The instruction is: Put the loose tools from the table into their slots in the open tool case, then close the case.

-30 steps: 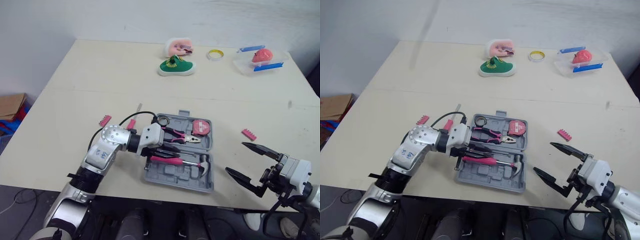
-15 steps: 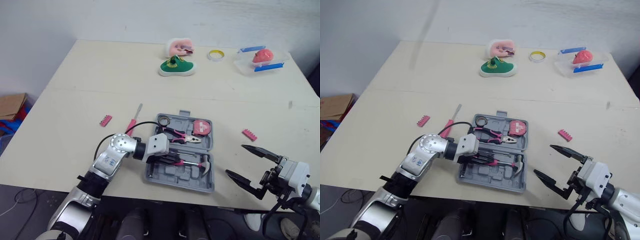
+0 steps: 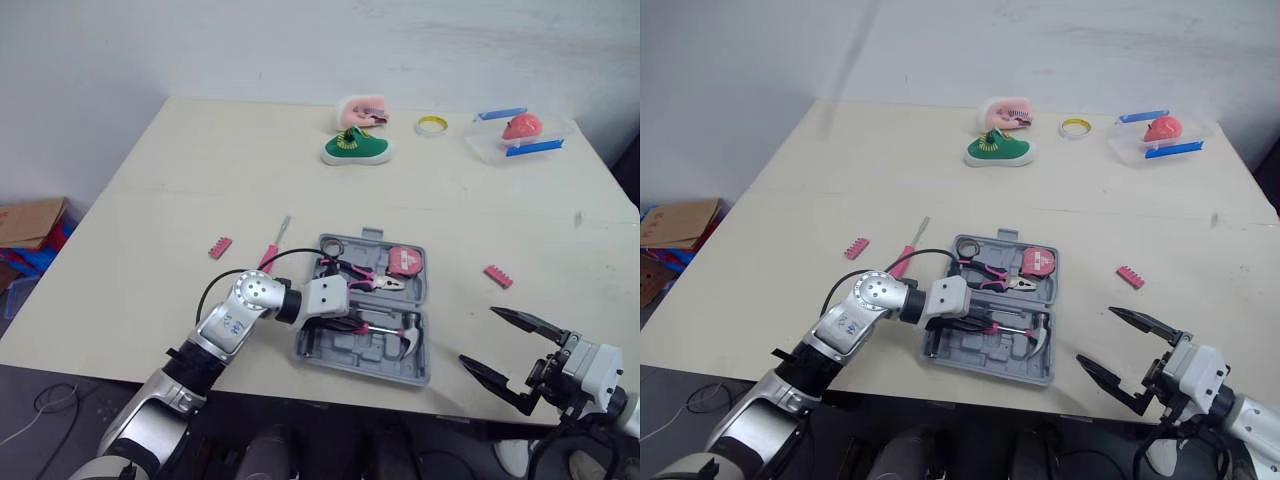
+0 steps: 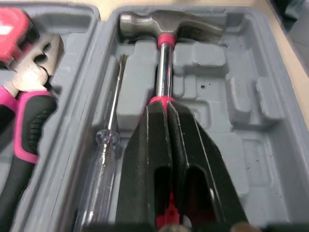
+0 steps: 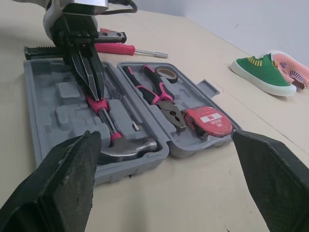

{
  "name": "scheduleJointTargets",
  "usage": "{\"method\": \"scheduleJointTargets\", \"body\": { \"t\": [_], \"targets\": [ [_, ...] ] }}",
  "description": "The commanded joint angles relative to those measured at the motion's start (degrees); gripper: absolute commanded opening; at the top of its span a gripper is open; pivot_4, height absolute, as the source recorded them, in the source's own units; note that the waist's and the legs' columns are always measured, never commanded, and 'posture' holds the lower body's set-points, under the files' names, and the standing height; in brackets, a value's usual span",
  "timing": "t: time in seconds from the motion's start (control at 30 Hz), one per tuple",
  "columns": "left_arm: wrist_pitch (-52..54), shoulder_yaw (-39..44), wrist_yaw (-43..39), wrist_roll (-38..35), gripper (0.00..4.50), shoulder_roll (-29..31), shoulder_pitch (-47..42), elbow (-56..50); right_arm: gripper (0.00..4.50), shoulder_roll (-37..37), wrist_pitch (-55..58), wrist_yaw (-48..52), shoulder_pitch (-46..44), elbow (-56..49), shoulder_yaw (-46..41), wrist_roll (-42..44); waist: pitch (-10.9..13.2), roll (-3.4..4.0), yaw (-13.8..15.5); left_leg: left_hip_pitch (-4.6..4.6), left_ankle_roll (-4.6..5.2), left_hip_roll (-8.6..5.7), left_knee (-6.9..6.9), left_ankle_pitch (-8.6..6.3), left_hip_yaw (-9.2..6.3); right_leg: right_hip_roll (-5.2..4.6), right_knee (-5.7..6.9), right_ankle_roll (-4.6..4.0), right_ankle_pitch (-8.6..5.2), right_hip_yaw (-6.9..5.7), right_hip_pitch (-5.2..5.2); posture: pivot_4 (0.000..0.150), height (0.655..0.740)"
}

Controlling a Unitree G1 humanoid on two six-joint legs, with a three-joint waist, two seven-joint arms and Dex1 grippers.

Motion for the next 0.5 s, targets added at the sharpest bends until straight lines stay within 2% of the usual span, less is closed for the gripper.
{"method": "scheduleJointTargets", "body": {
  "t": [0.03, 0.13, 0.23, 0.5],
  "targets": [
    [8.0, -6.2, 0.6, 7.9, 0.05, 3.2, 3.7, 5.8, 4.50, 0.3, -2.2, 0.8, -0.3, 0.7, -0.9, 0.9, -0.2, 0.05, -0.2, 0.29, -0.01, 0.03, -0.12, -0.09, -0.11, 0.06, -0.31, -0.01, -0.01, -0.01, 0.39, 0.150, 0.7400],
    [10.4, -6.8, 0.4, 7.4, 0.05, 3.5, 3.8, 4.7, 4.50, 0.5, -3.3, 1.4, -0.2, 1.8, -0.7, 1.0, -0.6, 0.41, -0.5, 0.42, -0.02, -0.01, -0.62, -0.14, -0.26, 0.16, -1.07, -0.02, -0.02, 0.03, 0.62, 0.150, 0.7400],
    [6.6, -3.6, 2.4, 5.1, 0.05, 2.2, 3.9, 3.4, 4.50, 0.8, -4.5, 2.0, -0.2, 3.1, -0.6, 1.0, -0.8, 0.57, -0.5, 0.51, -0.08, -0.05, -0.81, -0.09, -0.26, 0.17, -1.15, -0.01, 0.00, 0.04, 0.56, 0.150, 0.7400],
    [-5.9, 9.9, -3.6, -8.9, 0.05, 0.7, 3.5, -1.6, 4.50, 0.0, -5.9, 3.4, -0.3, 5.5, -1.7, 1.7, -0.1, 0.70, -0.6, 0.15, -0.08, -0.06, -0.81, -0.06, -0.23, 0.16, -1.04, -0.07, 0.13, 0.00, 0.08, 0.150, 0.7400]
  ]
}}
